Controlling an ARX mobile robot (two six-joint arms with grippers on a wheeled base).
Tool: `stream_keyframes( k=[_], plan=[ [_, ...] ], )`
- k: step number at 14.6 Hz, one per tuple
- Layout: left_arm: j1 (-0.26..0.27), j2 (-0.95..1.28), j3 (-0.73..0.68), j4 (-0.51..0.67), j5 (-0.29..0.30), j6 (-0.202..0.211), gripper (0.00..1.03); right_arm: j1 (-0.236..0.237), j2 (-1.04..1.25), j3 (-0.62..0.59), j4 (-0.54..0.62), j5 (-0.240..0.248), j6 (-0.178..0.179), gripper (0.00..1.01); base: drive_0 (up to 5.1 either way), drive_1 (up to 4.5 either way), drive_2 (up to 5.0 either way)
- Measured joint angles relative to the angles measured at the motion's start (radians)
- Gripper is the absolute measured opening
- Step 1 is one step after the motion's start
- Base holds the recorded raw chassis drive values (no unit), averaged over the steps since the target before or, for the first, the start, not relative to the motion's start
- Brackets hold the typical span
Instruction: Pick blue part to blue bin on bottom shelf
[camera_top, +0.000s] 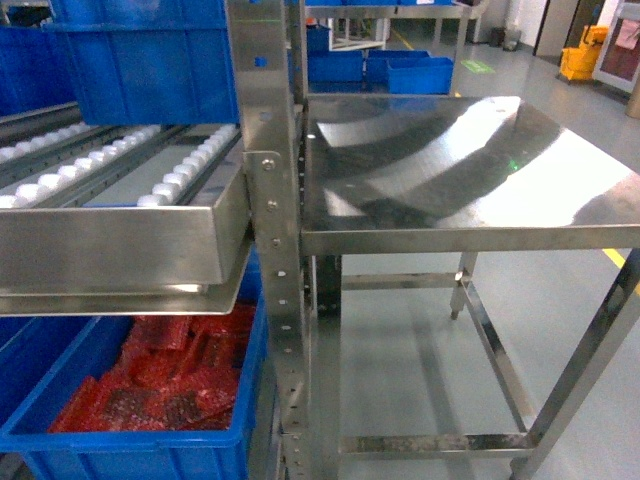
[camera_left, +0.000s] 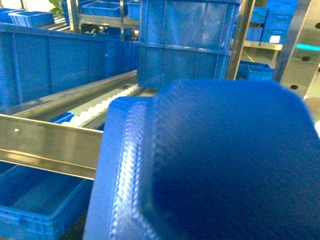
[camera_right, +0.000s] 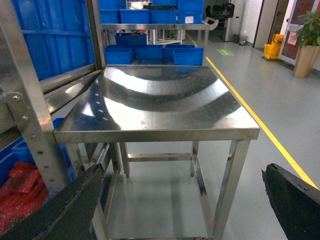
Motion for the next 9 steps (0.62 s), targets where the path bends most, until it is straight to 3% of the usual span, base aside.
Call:
stream_keyframes(
  k=[9],
  plan=[
    [0.0,0.001,0.0,0.0,0.0,0.0,0.43,0.0,0.0,0.0,-0.003,0.0,0.0,0.98,-5.0,2.39,2.4]
  ],
)
